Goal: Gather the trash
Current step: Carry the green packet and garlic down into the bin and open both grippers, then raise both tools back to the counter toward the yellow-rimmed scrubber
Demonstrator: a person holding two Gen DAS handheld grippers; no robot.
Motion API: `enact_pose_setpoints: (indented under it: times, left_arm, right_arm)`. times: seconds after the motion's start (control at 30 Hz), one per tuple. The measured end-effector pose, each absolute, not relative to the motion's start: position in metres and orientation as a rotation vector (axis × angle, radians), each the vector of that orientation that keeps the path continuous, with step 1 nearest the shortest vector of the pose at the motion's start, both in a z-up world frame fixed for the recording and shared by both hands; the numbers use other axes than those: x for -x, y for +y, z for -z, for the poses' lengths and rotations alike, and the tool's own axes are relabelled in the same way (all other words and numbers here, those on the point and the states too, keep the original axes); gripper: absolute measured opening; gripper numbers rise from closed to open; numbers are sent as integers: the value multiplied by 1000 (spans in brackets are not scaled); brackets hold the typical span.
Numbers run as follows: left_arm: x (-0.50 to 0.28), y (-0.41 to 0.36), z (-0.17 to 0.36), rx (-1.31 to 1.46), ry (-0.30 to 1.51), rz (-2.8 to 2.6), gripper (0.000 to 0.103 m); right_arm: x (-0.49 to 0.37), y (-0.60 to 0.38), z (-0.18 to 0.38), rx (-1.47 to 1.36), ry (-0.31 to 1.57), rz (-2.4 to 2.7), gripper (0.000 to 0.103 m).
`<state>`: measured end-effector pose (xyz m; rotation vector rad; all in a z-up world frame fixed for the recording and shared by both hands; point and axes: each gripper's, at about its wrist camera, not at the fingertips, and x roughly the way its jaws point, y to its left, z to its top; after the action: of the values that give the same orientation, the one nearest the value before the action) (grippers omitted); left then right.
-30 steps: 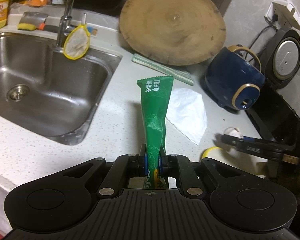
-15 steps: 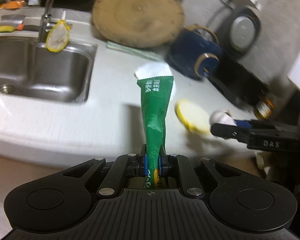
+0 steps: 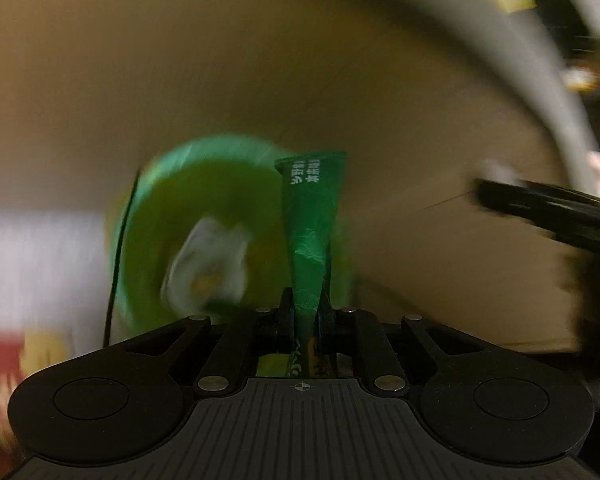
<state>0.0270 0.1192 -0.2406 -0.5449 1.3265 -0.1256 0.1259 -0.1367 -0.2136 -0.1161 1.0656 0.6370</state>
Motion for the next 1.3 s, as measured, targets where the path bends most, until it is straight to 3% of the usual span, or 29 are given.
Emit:
enact_pose_setpoints:
  times: [0.1,0.23,0.47,0.7,0.83,1.0,1.3]
  left_arm:
    - [-36,111,315,607,1458,-13,13]
    - [-50,112,406,729,1543,-175,21]
    - [-52,111,465,758,1570,-166,21]
    - [-16,148,400,833,1354,-185,21]
    - [-14,161,358,800,1228,-207,21]
    - [-13,175,289,665,1080,-225,21]
    - [-26,188,163,569,862,-88,21]
  right_arm:
    - [-127,-134,252,136,1153,-649,55]
    - [-130,-126,304,183,1233,-675,55]
    - [-126,-95,382,229,1366,-722,55]
    - [-133,-55,416,133,1419,-852,55]
    - [-145,-51,408,80,1408,-835,56]
    - [-145,-70,344,164,1287,-818,56]
    - [-141,-131,197,218,833,-694,56]
